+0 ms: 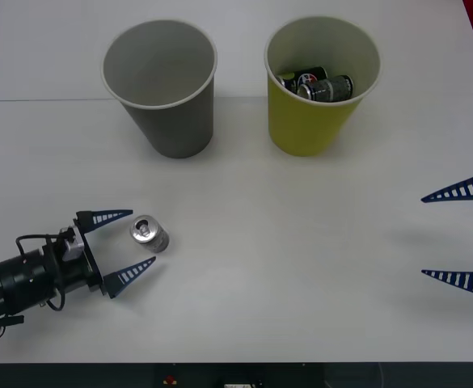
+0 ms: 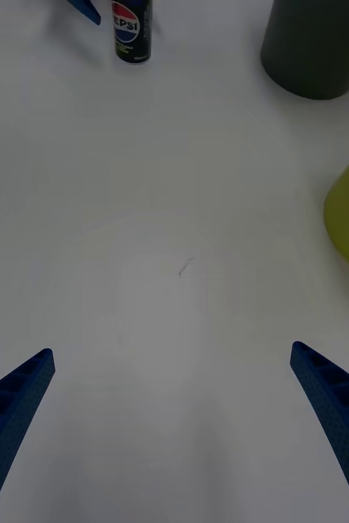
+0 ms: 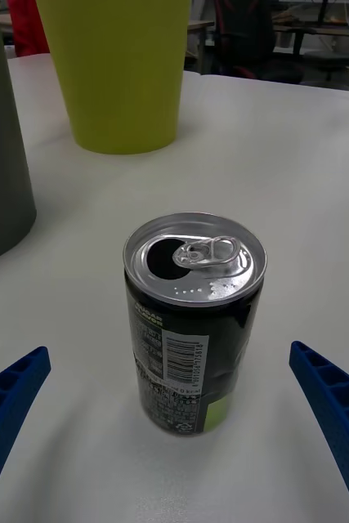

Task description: Put the can into the green bin and the plastic bottle into the gray bin

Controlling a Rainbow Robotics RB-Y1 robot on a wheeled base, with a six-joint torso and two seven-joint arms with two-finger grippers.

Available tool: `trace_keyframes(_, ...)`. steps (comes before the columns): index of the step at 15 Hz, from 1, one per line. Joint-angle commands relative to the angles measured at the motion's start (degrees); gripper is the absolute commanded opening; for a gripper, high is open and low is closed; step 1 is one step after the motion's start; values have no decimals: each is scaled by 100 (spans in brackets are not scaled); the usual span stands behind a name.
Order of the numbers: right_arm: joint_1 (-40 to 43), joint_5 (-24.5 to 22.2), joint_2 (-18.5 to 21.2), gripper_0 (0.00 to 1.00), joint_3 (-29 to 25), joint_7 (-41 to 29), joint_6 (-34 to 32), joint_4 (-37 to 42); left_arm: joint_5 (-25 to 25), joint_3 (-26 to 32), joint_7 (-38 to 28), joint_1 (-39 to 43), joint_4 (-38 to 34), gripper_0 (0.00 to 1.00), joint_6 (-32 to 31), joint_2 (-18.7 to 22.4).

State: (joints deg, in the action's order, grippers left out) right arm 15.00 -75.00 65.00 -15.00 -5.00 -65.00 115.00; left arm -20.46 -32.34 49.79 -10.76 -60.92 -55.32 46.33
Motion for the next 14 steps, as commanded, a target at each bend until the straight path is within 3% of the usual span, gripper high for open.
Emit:
trace_keyframes(1, 0, 0, 0, 100, 0, 0, 0, 0, -11, -71, 30, -102, -7, 100, 188, -221)
trace_keyframes(6, 0, 0, 0, 100, 0, 0, 0, 0, -11, -141, 66, -207, -7, 100, 381, -379)
trace_keyframes(7, 0, 0, 0, 100, 0, 0, 0, 0, -11, -141, 66, -207, -7, 78, 381, -379)
trace_keyframes(8, 0, 0, 0, 100, 0, 0, 0, 0, -19, -150, 66, -207, 2, 3, 381, -379)
trace_keyframes(14, 0, 0, 0, 100, 0, 0, 0, 0, -28, -168, 66, -207, -7, 0, 381, -388)
